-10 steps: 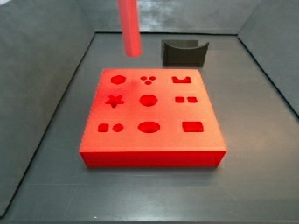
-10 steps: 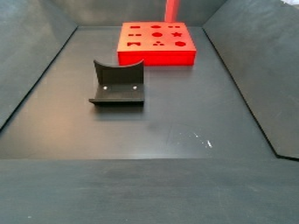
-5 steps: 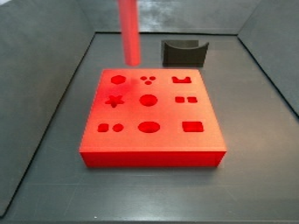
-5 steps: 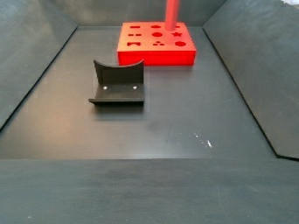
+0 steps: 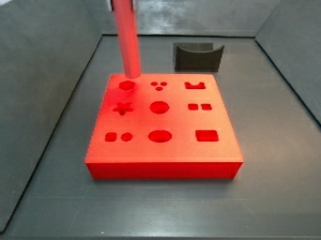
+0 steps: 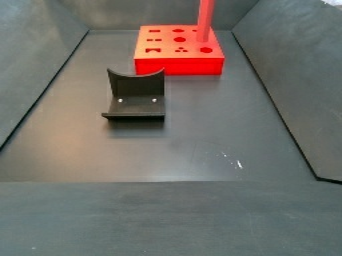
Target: Insert the hexagon object.
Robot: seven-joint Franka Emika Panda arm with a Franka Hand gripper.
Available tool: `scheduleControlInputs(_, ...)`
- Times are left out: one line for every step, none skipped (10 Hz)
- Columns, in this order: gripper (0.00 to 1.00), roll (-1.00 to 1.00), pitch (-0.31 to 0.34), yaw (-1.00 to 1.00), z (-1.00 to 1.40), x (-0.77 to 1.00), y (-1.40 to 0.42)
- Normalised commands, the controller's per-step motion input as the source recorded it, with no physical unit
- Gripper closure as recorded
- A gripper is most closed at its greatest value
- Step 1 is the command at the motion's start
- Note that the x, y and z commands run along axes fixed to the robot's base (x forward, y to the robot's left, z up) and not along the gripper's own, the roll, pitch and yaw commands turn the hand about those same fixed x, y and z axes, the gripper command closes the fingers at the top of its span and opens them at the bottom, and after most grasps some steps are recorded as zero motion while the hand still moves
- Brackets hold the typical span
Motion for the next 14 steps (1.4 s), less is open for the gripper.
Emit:
scheduleControlInputs(1.0, 0.0, -0.051, 0.0, -0.32, -0.03, 0.0)
scheduleControlInputs(1.0, 0.0, -0.05, 0.0, -0.25, 0.0, -0.07)
scheduleControlInputs(1.0, 0.0, -0.054, 0.0, -0.28, 0.0, 0.0)
scheduleControlInputs(1.0, 0.0, -0.001, 0.0, -0.12, -0.07, 0.0)
scheduleControlInputs(1.0, -0.01, -0.056, 0.0, 0.0, -0.36, 0.03)
scheduleControlInputs(1.0, 0.0, -0.033, 0.01, -0.03, 0.0, 0.0)
scheduleControlInputs(1.0, 0.0, -0.04, 0.01, -0.12, 0.0, 0.0)
scheduleControlInputs(1.0, 0.0, -0.05, 0.06, -0.11, 0.0, -0.04)
scheduleControlInputs(1.0, 0.0, -0.039, 0.1, -0.21, 0.0, 0.0)
scheduleControlInputs(1.0, 0.0, -0.049, 0.09, -0.21, 0.0, 0.0)
scheduleControlInputs(1.0, 0.01, -0.054, 0.06, -0.24, 0.0, 0.0)
scheduleControlInputs(1.0, 0.0, -0.046, 0.05, -0.26, 0.0, 0.0)
scheduleControlInputs(1.0, 0.0, -0.097, 0.07, -0.37, 0.15, 0.0)
scheduleControlInputs(1.0, 0.0, -0.121, 0.08, -0.58, 0.22, 0.0)
